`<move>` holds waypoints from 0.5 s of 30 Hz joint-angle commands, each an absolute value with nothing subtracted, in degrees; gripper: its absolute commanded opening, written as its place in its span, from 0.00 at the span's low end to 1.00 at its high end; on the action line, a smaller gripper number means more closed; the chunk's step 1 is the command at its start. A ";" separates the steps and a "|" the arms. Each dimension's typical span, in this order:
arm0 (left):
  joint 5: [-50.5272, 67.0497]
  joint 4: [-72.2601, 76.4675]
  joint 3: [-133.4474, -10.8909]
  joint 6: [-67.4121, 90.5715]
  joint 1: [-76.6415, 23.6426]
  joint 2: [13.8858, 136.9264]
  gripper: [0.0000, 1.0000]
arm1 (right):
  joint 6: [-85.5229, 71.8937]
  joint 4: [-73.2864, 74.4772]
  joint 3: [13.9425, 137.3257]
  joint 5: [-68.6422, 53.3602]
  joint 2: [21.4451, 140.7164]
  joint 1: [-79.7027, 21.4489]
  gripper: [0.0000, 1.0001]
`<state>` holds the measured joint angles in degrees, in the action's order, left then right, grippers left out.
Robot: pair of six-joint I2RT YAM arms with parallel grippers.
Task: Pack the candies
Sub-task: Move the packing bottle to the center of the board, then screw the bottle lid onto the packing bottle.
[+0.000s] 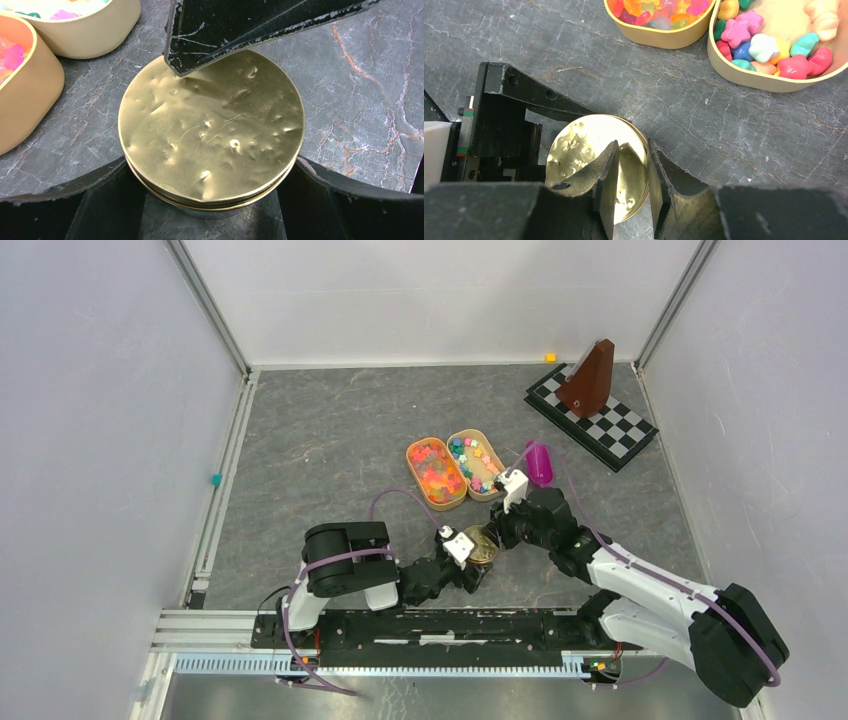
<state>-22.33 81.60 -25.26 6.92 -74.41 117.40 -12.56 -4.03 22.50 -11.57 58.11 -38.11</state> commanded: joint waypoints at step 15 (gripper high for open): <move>-21.99 67.32 -25.99 10.52 -74.85 121.11 0.70 | -17.79 1.60 9.79 -18.73 47.13 -38.49 0.19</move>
<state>-22.24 80.60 -26.04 6.96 -75.05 117.49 -13.69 -9.41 13.98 -11.22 48.93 -37.26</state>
